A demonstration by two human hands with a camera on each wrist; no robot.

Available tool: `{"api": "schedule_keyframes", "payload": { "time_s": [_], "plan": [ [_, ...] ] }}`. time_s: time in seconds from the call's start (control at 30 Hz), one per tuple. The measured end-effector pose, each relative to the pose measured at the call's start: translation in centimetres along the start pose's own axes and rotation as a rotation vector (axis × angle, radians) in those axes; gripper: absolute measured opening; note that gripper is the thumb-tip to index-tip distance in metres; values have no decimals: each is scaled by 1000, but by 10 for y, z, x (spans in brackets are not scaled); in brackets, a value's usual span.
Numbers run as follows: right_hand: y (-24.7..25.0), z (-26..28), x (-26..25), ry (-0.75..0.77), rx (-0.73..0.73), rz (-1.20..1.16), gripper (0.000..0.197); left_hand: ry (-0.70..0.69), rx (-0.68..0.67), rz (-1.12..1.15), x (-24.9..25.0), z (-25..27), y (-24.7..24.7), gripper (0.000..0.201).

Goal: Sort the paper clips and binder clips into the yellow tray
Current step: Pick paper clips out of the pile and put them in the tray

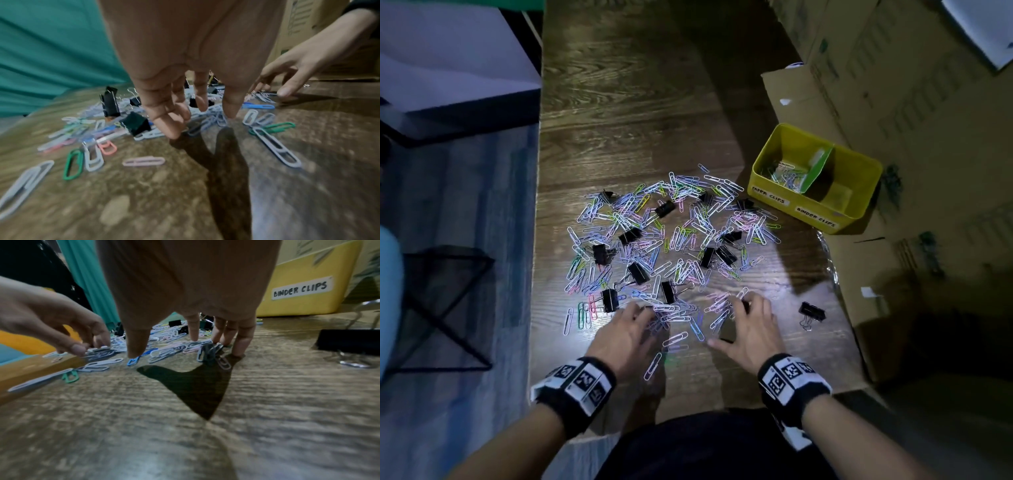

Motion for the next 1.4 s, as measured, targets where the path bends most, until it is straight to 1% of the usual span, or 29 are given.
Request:
{"api": "schedule_keyframes", "payload": {
  "time_s": [0.07, 0.13, 0.17, 0.2, 0.23, 0.27, 0.3, 0.33, 0.37, 0.4, 0.47, 0.53, 0.57, 0.6, 0.63, 0.7, 0.73, 0.77, 0.8, 0.87, 0.93, 0.97, 1.07, 1.2, 1.27, 1.3, 1.4],
  "plan": [
    [-5, 1, -9, 68, -39, -14, 89, -54, -6, 32, 12, 5, -10, 44],
    [-5, 1, -15, 88, -30, -55, 90, -80, 11, 73, 29, 8, -14, 46],
    [-4, 0, -15, 80, -2, -64, 92, -51, 25, 66, 33, 9, -15, 50],
    [-2, 0, -14, 59, 28, -61, 94, 17, 27, 51, 33, 12, -14, 58],
    [0, 0, -13, 26, 43, -53, 97, 111, -3, 37, 29, 15, -17, 68],
    [1, 1, -12, -11, 35, -48, 101, 197, -48, 37, 25, 19, -20, 77],
    [0, 1, -12, -46, 8, -45, 106, 253, -92, 55, 22, 24, -24, 83],
    [-1, 2, -13, -66, -21, -38, 109, 273, -126, 81, 23, 27, -29, 85],
    [-2, 1, -15, -63, -43, -30, 110, 258, -139, 106, 27, 28, -33, 82],
    [-4, 0, -18, -40, -53, -25, 108, 215, -135, 120, 32, 27, -37, 77],
    [-9, -2, -23, 35, -59, -43, 98, 106, -79, 146, 46, 18, -41, 63],
    [-10, -3, -25, 79, -33, -86, 92, 30, -16, 191, 57, 7, -40, 58],
    [-8, -4, -23, 73, -11, -94, 92, 4, 6, 213, 61, 1, -39, 57],
    [-5, -4, -20, 49, 5, -89, 93, -17, 12, 224, 63, -4, -36, 57],
    [-3, -4, -16, 15, 12, -77, 96, -41, 8, 219, 64, -8, -35, 62],
    [-2, -4, -10, -29, -15, -52, 100, -87, 4, 184, 64, -16, -37, 80],
    [-3, -3, -10, -32, -51, -55, 98, -101, -9, 151, 66, -19, -38, 83],
    [-4, -2, -11, -24, -88, -76, 93, -113, -26, 119, 68, -22, -40, 79],
    [-5, -1, -13, -10, -122, -101, 85, -121, -39, 100, 72, -24, -39, 67],
    [-3, -1, -18, 27, -156, -127, 63, -135, -38, 106, 78, -27, -35, 38],
    [-2, -1, -23, 60, -159, -142, 41, -165, -16, 113, 79, -31, -32, 23],
    [-3, -1, -23, 64, -157, -135, 35, -180, -8, 118, 78, -32, -32, 20],
    [-8, -4, -18, 53, -128, -120, 32, -212, 12, 144, 73, -33, -32, 16],
    [-1, -4, -11, -25, -155, -161, 22, -239, 84, 246, 64, -34, -28, 18],
    [0, -6, -5, -108, -182, -254, 17, -203, 114, 308, 56, -35, -24, 20],
    [-1, -6, -1, -137, -172, -304, 16, -169, 130, 363, 53, -36, -21, 19],
    [9, -10, 8, -199, -130, -469, 12, -11, 147, 530, 48, -38, -3, 18]
  ]
}}
Point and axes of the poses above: each hand's wrist, its own z-axis away from the middle knuckle, its own y-axis out of the back of the hand, x = y × z, the point moved 4 cm from there along -z, towards the middle knuckle, and after that the axes turned 9 degrees about x, right-handed, at the moved point
